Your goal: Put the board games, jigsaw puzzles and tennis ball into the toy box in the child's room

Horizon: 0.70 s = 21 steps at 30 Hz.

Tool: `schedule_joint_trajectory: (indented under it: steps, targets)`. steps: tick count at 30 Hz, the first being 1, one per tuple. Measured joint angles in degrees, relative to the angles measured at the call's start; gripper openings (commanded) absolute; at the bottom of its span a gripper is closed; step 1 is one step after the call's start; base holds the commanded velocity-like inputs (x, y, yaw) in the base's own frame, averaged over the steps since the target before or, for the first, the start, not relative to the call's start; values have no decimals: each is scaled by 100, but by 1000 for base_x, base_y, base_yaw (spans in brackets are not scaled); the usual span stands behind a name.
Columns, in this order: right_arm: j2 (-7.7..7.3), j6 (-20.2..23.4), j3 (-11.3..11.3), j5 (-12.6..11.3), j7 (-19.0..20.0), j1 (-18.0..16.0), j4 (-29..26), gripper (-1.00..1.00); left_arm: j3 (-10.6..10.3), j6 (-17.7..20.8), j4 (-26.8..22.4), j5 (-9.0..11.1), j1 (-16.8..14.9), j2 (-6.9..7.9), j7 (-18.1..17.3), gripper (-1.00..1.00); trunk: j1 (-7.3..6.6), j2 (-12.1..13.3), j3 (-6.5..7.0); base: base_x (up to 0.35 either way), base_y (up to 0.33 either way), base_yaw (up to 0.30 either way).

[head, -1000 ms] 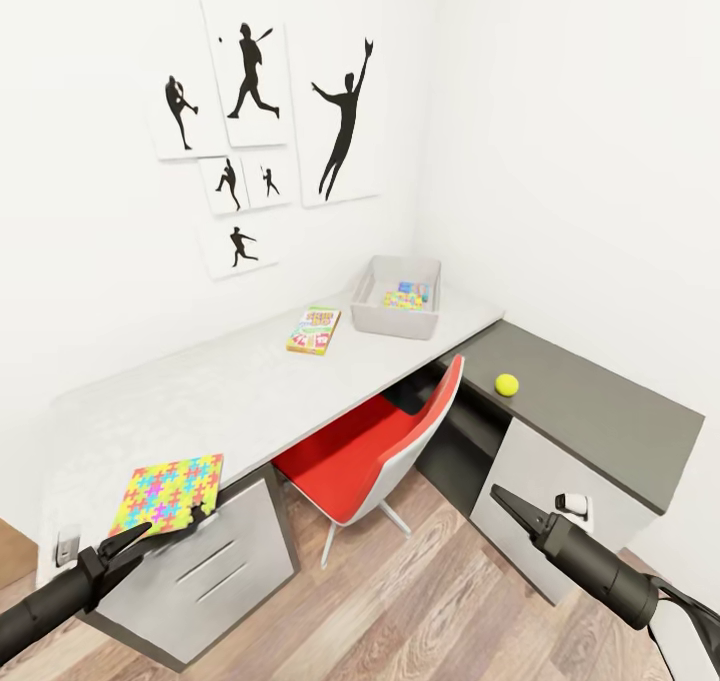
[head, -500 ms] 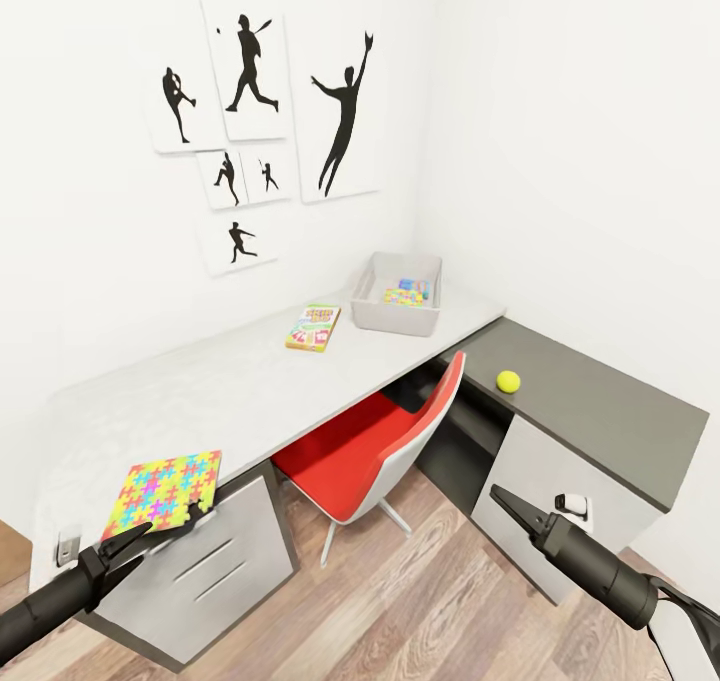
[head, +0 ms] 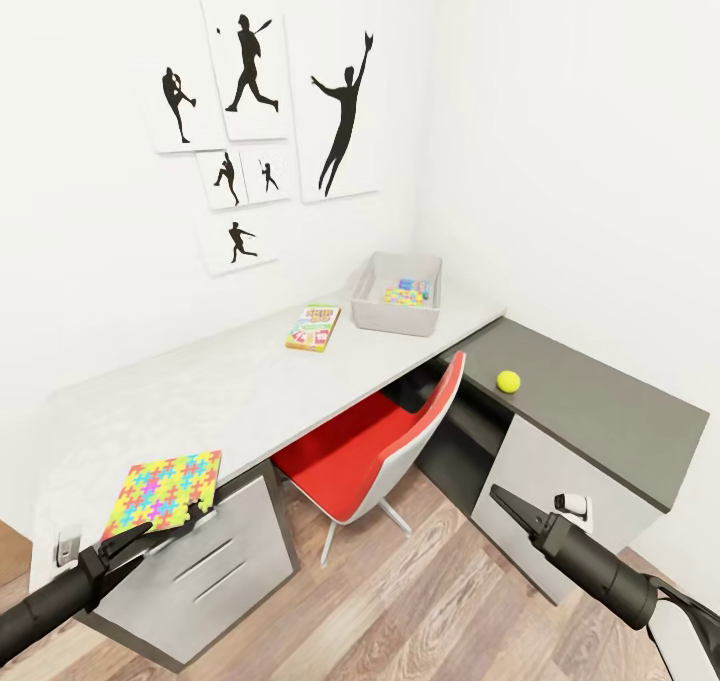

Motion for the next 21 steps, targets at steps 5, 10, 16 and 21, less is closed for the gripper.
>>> schedule_joint_trajectory:
  steps: [5,10,16,21]
  targets:
    - [1,-5,0,1,0,0,-1,100,-5,5,1,1,0,0,2,100,0,0,0,0,-91,0]
    - [2,-6,0,2,-1,0,-2,100,-8,6,3,2,0,0,2,100,0,0,0,0,-184,0]
    - [2,-7,0,1,0,0,0,100,-8,6,0,1,0,0,3,100,0,0,0,0,-58,0]
    - [2,-7,0,0,0,0,0,100,-9,5,0,0,0,-1,3,100,0,0,0,0,-14,0]
